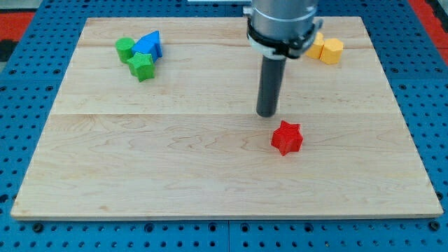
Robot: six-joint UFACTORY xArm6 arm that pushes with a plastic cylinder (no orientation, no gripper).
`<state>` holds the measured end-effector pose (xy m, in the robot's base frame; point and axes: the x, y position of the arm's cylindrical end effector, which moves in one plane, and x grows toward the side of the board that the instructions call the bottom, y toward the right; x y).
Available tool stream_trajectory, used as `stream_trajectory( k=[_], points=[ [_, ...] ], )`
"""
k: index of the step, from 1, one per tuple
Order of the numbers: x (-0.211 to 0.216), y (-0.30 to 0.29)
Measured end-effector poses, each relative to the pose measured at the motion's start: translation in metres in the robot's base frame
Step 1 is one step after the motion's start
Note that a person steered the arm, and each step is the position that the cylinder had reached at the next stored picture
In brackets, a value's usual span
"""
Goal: Push the red circle closer to the red star
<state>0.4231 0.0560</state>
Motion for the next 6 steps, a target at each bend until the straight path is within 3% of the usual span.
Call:
stream_trajectory(
  k=[2, 3, 4, 6],
  points=[
    [-0.108, -0.028],
    [-0.125, 0.004],
    [-0.115, 0.065],
    [-0.022, 0.108]
  ],
)
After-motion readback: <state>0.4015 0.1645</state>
